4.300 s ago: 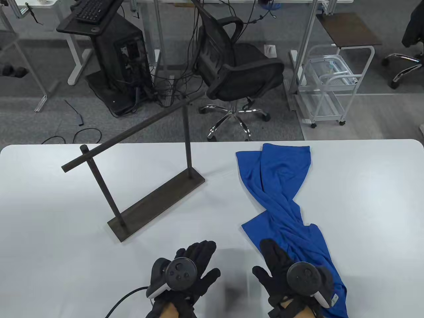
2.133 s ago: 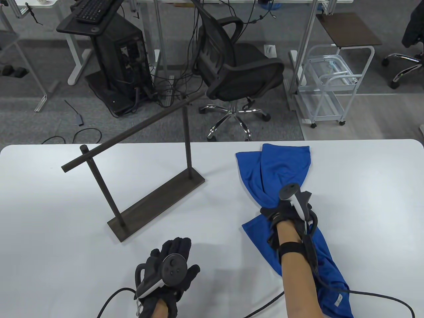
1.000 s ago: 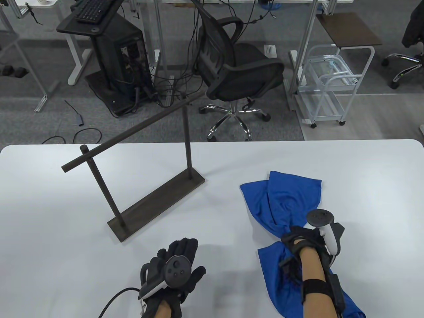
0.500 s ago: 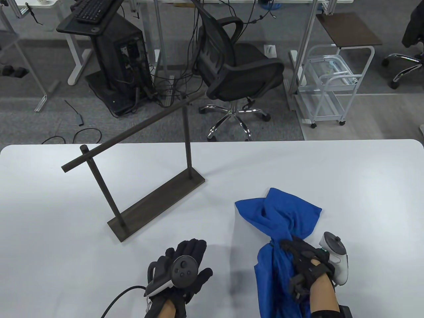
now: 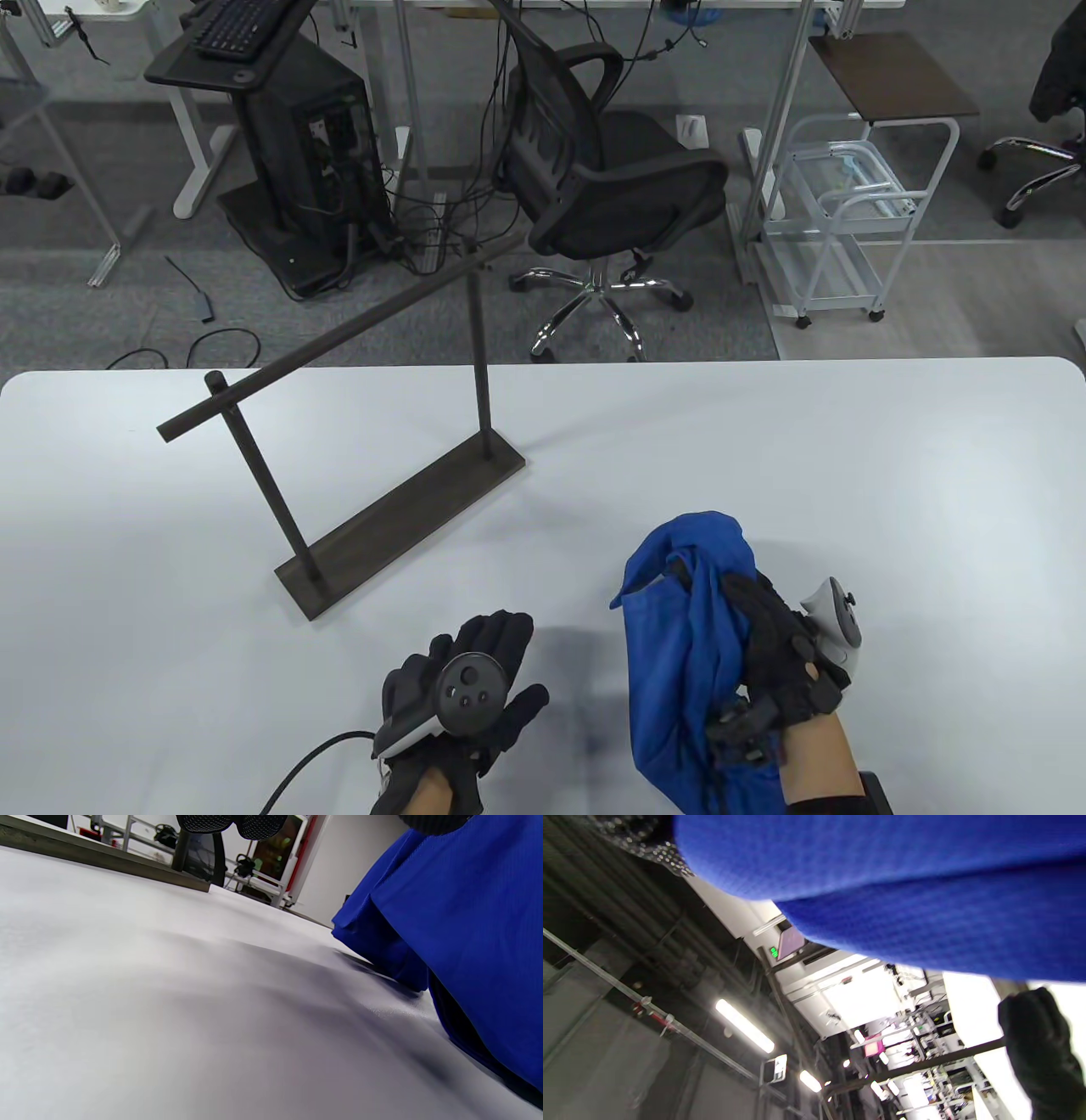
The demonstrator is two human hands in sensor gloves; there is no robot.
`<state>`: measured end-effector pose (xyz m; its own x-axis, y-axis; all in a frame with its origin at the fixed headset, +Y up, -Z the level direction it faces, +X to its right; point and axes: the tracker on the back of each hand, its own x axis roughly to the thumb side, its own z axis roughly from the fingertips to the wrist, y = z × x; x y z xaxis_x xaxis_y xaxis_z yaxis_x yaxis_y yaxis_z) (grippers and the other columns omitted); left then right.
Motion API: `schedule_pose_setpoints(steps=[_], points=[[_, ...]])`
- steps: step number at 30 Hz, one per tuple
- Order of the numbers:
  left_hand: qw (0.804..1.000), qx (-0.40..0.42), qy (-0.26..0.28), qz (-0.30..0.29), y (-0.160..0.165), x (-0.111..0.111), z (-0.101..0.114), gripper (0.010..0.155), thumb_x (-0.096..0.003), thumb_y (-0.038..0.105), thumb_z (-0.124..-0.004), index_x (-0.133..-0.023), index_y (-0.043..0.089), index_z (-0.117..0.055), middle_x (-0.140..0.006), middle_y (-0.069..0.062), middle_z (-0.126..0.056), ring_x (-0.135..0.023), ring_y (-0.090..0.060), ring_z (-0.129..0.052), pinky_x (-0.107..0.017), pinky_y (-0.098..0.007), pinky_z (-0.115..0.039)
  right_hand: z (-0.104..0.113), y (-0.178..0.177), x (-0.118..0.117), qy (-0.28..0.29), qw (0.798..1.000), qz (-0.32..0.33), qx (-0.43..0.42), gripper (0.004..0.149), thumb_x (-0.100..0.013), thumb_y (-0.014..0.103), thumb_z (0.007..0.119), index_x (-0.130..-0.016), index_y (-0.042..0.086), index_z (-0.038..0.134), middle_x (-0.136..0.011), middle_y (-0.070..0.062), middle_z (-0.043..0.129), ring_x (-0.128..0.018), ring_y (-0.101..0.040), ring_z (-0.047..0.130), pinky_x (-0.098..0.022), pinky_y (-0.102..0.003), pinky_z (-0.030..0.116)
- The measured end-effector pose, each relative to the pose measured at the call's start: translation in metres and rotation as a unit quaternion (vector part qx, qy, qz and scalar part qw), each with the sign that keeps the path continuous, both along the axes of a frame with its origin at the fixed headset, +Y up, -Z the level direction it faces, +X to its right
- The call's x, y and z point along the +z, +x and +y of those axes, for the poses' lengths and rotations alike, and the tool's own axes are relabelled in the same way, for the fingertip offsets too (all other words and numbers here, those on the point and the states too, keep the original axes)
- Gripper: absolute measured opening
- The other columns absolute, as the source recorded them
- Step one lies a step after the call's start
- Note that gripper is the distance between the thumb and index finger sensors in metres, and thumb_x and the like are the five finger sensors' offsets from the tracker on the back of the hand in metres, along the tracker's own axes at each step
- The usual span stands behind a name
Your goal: Hang t-shirt on desktop hanging rack
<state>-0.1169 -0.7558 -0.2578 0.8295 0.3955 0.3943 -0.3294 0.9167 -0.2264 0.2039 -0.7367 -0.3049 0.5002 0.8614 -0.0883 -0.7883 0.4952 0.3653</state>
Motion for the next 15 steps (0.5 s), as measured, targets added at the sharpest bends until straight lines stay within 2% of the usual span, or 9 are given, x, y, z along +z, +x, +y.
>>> schedule_pose_setpoints(steps=[9,11,15], points=[[0.999,0.035,-0.006,-0.001,0.0,0.001,0.001,0.081,-0.0489,0.057,-0.057,-0.111,0.015,-0.029,-0.115,-0.021,-0.039,-0.103,-0.051,-0.049,-0.066,-0.075,-0.04,0.03,-0.015,0.009,0.081,0.996,0.001,-0.049,0.066,-0.051,0.047,0.07,-0.101,0.021,0.035,-0.1,-0.007,0.058,-0.084,-0.033,0.073,-0.057,-0.05,0.069],[0.998,0.057,-0.008,-0.005,0.001,0.001,0.002,0.08,-0.049,0.057,-0.057,-0.111,0.015,-0.03,-0.115,-0.021,-0.04,-0.103,-0.051,-0.051,-0.066,-0.075,-0.042,0.037,-0.015,0.011,0.093,0.994,-0.006,-0.051,0.066,-0.052,0.047,0.069,-0.101,0.022,0.034,-0.1,-0.006,0.057,-0.085,-0.032,0.072,-0.059,-0.051,0.067],[0.988,0.151,-0.015,-0.009,0.004,0.001,0.009,0.079,-0.049,0.058,-0.057,-0.111,0.015,-0.032,-0.114,-0.02,-0.043,-0.102,-0.05,-0.055,-0.066,-0.073,-0.047,0.045,-0.018,0.014,0.103,0.993,-0.009,-0.051,0.065,-0.052,0.046,0.069,-0.101,0.022,0.033,-0.1,-0.006,0.057,-0.083,-0.031,0.073,-0.058,-0.049,0.068]])
